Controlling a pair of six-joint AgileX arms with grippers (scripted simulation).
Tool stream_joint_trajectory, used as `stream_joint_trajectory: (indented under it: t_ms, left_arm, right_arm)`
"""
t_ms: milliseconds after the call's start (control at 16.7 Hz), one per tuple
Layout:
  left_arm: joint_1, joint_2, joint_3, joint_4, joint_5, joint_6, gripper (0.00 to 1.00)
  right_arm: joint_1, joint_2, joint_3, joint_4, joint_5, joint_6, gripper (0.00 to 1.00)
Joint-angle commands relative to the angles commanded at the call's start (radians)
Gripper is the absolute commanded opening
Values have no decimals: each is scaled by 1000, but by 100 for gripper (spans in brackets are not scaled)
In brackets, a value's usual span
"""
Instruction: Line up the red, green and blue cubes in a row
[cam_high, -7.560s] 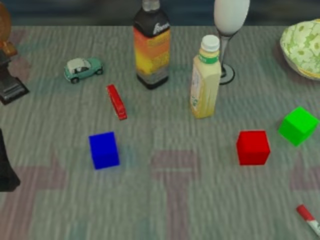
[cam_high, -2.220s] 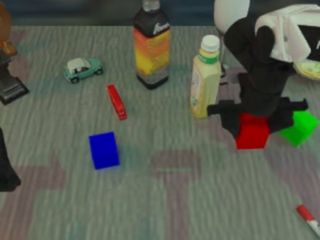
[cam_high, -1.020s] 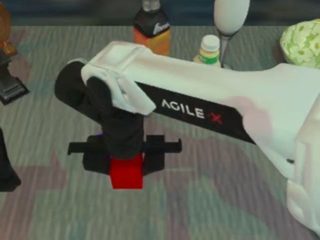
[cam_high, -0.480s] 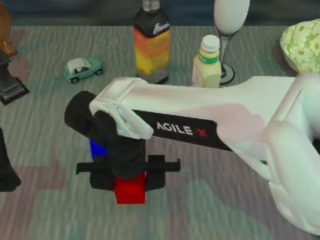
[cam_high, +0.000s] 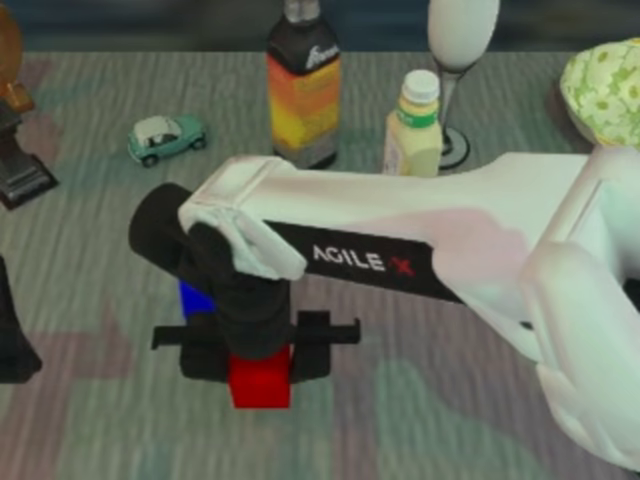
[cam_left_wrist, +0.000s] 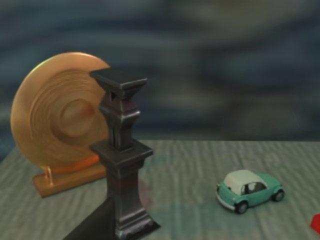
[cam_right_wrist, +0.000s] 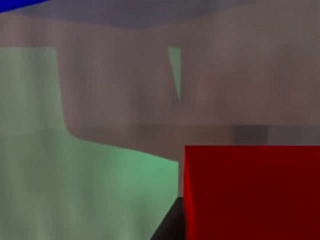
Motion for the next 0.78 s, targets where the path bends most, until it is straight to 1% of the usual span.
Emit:
stream_joint_trajectory:
  t_ms: [360, 420, 780]
  left_arm:
    - [0, 0, 0, 0, 0, 0, 100]
    - [0, 0, 0, 0, 0, 0, 100]
    - [0, 0, 0, 0, 0, 0, 100]
  right_arm:
    - [0, 0, 0, 0, 0, 0, 98]
    - [0, 0, 0, 0, 0, 0, 100]
    - [0, 0, 0, 0, 0, 0, 100]
